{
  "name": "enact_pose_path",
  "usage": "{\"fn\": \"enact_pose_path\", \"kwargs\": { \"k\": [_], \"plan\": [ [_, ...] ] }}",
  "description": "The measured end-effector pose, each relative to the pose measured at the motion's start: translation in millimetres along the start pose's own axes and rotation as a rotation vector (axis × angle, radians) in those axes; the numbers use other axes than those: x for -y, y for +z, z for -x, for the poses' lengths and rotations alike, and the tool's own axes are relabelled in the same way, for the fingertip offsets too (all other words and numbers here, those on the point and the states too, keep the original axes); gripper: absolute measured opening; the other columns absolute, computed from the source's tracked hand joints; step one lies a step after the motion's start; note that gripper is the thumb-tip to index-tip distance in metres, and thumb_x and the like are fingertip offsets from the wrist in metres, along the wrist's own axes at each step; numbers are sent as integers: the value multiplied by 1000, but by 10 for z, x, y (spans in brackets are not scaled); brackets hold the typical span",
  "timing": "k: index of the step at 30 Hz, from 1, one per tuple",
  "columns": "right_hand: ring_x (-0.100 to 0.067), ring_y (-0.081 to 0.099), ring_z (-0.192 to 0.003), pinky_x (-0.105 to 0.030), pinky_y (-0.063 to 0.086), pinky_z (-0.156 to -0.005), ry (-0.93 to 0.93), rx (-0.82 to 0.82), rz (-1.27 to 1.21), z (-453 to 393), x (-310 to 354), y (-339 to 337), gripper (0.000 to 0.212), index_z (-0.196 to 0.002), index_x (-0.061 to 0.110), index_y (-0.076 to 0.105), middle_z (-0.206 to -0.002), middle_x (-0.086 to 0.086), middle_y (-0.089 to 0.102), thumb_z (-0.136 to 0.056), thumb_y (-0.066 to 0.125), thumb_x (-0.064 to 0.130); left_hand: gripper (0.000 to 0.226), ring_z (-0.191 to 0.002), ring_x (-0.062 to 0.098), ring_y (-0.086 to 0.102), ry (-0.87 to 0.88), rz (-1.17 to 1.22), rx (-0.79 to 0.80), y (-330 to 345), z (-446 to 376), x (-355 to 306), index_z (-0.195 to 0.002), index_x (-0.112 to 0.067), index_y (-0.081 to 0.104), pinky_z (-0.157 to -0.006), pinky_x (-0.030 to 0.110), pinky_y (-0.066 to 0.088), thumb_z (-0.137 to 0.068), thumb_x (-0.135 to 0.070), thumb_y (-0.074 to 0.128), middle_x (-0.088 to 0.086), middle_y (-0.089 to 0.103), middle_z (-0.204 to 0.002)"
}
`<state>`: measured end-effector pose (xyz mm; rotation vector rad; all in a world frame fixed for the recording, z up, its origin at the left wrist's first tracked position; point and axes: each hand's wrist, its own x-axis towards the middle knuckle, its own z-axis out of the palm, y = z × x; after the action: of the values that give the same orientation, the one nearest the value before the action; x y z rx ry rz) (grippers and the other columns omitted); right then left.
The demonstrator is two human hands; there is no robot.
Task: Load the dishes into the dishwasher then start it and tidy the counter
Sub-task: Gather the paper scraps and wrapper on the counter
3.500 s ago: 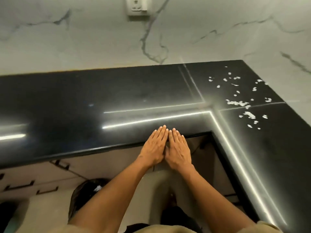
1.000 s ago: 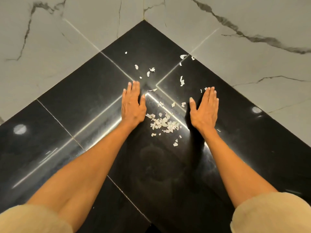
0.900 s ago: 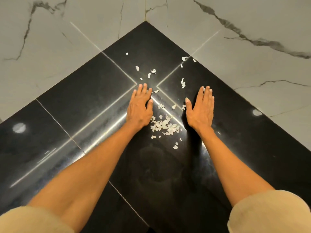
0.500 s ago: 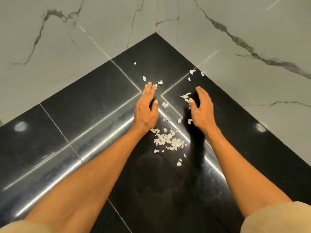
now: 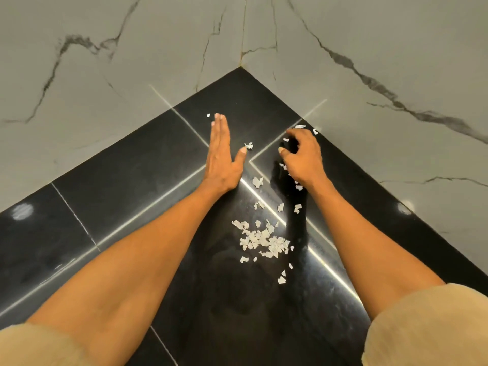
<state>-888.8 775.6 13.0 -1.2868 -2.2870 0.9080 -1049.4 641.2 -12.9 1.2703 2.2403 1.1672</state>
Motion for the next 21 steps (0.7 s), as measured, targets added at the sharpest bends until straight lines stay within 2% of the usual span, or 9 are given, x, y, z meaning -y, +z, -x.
{"fn": "enact_pose_path", "kwargs": {
  "k": [3,7,9,11,13,17,19,21],
  "plan": [
    [-23,40,-136,-40,35,-115,39,-35,83,-197,-71,-167,63,-144,15,50,-146,-4,45,-87,70,30,83,-153,16,-12,-71,1,-48,-161,-154,120,-158,-10,-7,-125,34,-2,-100,-28,50,4,-12,-166],
    [-26,25,-148,-43,23,-122,100,141,182,-324,-88,-213,82,-157,16,31,-162,-6,28,-88,69,40,83,-153,17,-13,-120,-39,-28,-323,-375,274,-159,-10,-5,-123,32,-4,-100,-29,51,3,-12,-167],
    [-26,18,-152,-45,20,-124,127,191,159,-302,-69,-161,83,-158,19,31,-165,-6,21,-88,69,43,81,-153,18,-10,-181,-75,24,-323,-477,286,-159,-10,-3,-125,37,-2,-101,-32,49,5,-8,-167],
    [-26,17,-152,-45,20,-123,112,184,89,-232,-35,-100,79,-155,21,38,-165,-6,24,-86,71,41,77,-153,21,-7,-186,-206,96,-278,-527,281,-159,-9,2,-125,41,-2,-102,-37,46,8,-2,-167],
    [-23,27,-147,-44,25,-121,37,193,41,-133,-1,-46,70,-148,21,50,-160,-4,35,-84,73,35,73,-154,23,-4,-107,-322,130,-206,-504,261,-159,-9,8,-125,41,-2,-102,-40,42,10,3,-166],
    [-17,54,-123,-40,40,-109,-123,221,-10,43,29,-23,50,-122,21,72,-133,2,63,-76,68,39,62,-153,18,10,235,-179,321,-52,-188,138,-157,-12,21,-125,38,4,-102,-32,42,7,19,-164],
    [-15,61,-110,-40,48,-100,-151,167,-75,65,31,-40,40,-112,20,75,-116,4,70,-77,67,38,57,-149,9,20,383,-75,373,4,51,79,-155,-14,30,-124,31,9,-101,-30,42,0,30,-160],
    [-15,58,-111,-39,48,-99,-118,33,-94,36,32,-62,36,-111,20,75,-115,3,67,-79,66,36,55,-145,7,30,453,-4,302,26,177,67,-152,-12,37,-124,32,17,-100,-27,44,0,39,-155]
  ]
}}
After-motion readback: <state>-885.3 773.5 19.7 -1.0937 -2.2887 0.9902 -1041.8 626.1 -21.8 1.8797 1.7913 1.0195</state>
